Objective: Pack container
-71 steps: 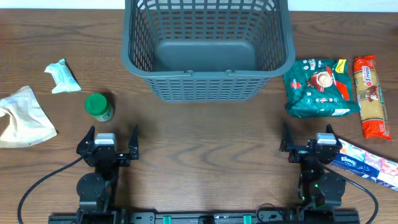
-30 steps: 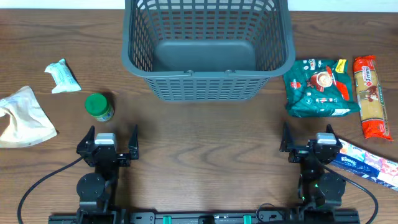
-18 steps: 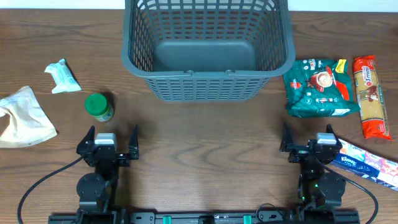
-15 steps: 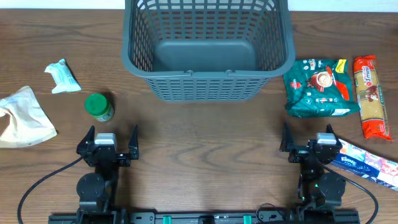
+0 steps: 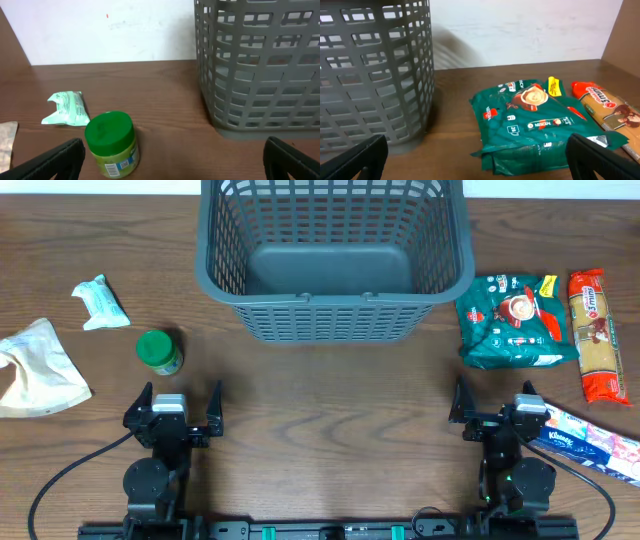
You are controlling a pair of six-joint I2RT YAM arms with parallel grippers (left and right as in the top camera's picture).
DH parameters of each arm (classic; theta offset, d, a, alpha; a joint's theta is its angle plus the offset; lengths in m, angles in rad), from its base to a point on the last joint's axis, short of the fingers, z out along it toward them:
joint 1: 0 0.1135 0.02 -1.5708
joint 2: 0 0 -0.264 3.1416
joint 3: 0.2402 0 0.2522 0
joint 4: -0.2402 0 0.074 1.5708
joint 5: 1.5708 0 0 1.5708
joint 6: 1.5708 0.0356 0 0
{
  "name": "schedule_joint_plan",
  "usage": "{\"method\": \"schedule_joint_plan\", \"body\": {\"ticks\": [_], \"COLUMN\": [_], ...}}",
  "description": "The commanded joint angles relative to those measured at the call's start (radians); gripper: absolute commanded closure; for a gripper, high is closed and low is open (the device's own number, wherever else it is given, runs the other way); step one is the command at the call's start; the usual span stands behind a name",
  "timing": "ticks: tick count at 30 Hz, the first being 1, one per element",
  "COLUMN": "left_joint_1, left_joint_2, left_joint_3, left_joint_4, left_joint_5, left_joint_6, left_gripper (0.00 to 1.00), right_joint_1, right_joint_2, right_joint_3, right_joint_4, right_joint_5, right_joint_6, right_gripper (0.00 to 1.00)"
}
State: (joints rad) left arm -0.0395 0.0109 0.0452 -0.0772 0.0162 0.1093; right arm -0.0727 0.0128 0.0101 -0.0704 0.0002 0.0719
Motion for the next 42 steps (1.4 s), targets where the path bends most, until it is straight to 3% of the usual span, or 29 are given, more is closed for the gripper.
{"method": "schedule_joint_plan", "body": {"ticks": [1,8,19,27,34,42], "left_joint_1": [0.003,0.003,0.003,0.003,0.003,0.003], "left_joint_2": [-0.007,-0.007,-0.007,-0.007,-0.007,-0.007], "left_joint_3": [-0.031,-0.031,-0.031,-0.031,-0.031,-0.031], "left_joint_4": [-0.014,-0.014,-0.014,-0.014,-0.014,-0.014], "left_joint_5": [-0.008,-0.008,-0.008,-0.008,-0.008,-0.008], "left_joint_6": [0.010,0.010,0.010,0.010,0.010,0.010], "left_gripper": [0.01,0.01,0.01,0.01,0.01,0.01], "right_joint_1": [0.014,0.014,0.014,0.013,-0.033,-0.183], "right_joint_2": [-0.003,0.112,0.560,0.862,1.078,1.204], "right_joint_3": [0.009,0.109,0.494,0.951,1.309,1.444], "right_joint_4": [-0.006,-0.045,-0.085,-0.379,-0.682,-0.809], "right_joint_5": [0.017,0.080,0.101,0.102,0.105,0.097], "right_joint_6": [0.029,0.028,0.027,-0.097,-0.103,-0.103], "right_gripper": [0.01,0.01,0.01,0.01,0.01,0.01]}}
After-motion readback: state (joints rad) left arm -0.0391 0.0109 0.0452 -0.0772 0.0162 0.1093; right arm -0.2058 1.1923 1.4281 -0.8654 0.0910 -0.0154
